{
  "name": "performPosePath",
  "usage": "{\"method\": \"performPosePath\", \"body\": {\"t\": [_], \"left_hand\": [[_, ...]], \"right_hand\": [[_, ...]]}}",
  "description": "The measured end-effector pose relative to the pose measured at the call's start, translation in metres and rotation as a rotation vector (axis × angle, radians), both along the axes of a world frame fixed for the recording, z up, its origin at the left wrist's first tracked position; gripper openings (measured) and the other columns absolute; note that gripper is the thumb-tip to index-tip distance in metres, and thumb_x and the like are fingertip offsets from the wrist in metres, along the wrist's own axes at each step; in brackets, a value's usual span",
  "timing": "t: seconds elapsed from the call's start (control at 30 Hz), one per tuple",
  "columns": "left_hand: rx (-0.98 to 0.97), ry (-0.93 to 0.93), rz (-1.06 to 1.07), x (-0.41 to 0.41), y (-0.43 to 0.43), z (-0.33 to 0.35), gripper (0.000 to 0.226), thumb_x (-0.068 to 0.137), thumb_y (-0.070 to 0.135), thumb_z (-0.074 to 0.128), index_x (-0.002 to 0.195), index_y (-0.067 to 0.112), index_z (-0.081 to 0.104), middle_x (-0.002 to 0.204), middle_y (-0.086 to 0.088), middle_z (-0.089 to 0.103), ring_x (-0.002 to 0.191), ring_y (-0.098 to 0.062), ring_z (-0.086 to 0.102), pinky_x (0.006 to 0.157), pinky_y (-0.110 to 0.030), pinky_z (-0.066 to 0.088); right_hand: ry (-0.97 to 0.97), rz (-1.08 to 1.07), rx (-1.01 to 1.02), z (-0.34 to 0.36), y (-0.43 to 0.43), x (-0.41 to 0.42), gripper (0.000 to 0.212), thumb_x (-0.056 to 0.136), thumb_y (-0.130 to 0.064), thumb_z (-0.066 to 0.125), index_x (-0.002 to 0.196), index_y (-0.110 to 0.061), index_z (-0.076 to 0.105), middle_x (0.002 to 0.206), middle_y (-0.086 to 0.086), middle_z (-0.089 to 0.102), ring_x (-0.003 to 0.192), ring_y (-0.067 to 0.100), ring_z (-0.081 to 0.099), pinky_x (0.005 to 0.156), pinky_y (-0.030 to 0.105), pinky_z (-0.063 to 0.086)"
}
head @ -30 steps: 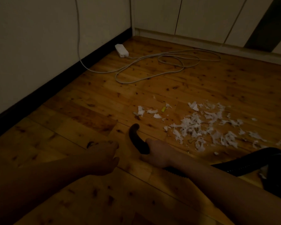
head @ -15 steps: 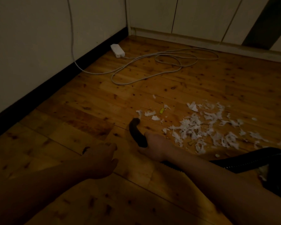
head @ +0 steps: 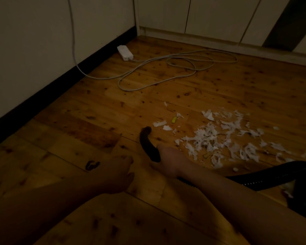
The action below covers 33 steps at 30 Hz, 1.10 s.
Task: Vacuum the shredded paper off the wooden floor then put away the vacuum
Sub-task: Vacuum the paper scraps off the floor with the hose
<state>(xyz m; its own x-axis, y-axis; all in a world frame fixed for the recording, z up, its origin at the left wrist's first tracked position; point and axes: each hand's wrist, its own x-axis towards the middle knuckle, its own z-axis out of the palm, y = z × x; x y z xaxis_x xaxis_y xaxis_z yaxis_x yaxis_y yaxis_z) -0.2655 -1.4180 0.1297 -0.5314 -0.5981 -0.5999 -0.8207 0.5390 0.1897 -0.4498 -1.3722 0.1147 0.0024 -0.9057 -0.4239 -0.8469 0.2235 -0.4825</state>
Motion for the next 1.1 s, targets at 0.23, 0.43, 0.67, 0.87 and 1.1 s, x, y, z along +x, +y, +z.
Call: {"method": "performPosePath", "body": {"t": [0.23,0.43,0.67,0.87,1.1], "left_hand": [[-0.030,0.041,-0.012,-0.018,-0.004,-0.001,0.053,0.101,0.040,0.041,0.147,0.019,0.026,0.147,-0.002,0.040,0.113,-0.017,0.053,0.082,-0.026,0.041],[-0.066,0.069,0.049,-0.032,-0.023,0.000,0.052,0.100,0.040,0.043,0.145,0.017,0.031,0.144,-0.005,0.042,0.115,-0.020,0.053,0.096,-0.035,0.046],[-0.094,0.181,0.113,-0.049,-0.045,-0.002,0.051,0.100,0.037,0.045,0.144,0.016,0.032,0.142,-0.005,0.043,0.112,-0.020,0.055,0.091,-0.034,0.047],[-0.052,0.246,0.133,-0.057,-0.060,-0.011,0.051,0.100,0.038,0.046,0.144,0.017,0.031,0.144,-0.005,0.041,0.121,-0.023,0.050,0.097,-0.038,0.046],[-0.047,0.298,0.181,-0.065,-0.072,-0.015,0.051,0.099,0.037,0.047,0.144,0.017,0.032,0.141,-0.004,0.044,0.110,-0.021,0.056,0.094,-0.040,0.048]], "right_hand": [[0.035,-0.020,-0.001,-0.004,-0.007,-0.011,0.037,0.094,-0.040,0.058,0.119,-0.016,0.046,0.102,0.003,0.054,0.086,0.018,0.053,0.070,0.030,0.040],[0.088,0.007,0.053,-0.001,-0.026,-0.016,0.049,0.095,-0.042,0.056,0.132,-0.012,0.043,0.115,0.010,0.058,0.093,0.024,0.058,0.072,0.033,0.047],[0.127,0.036,0.089,0.010,-0.045,-0.034,0.043,0.097,-0.040,0.054,0.129,-0.013,0.041,0.114,0.012,0.057,0.093,0.024,0.057,0.072,0.034,0.045],[0.221,-0.012,0.096,0.008,-0.066,-0.061,0.052,0.096,-0.047,0.053,0.133,-0.012,0.042,0.117,0.009,0.057,0.090,0.021,0.053,0.072,0.032,0.044],[0.181,-0.066,0.094,0.000,-0.088,-0.075,0.056,0.096,-0.050,0.050,0.135,-0.012,0.040,0.113,0.012,0.058,0.091,0.024,0.059,0.071,0.035,0.049]]}}
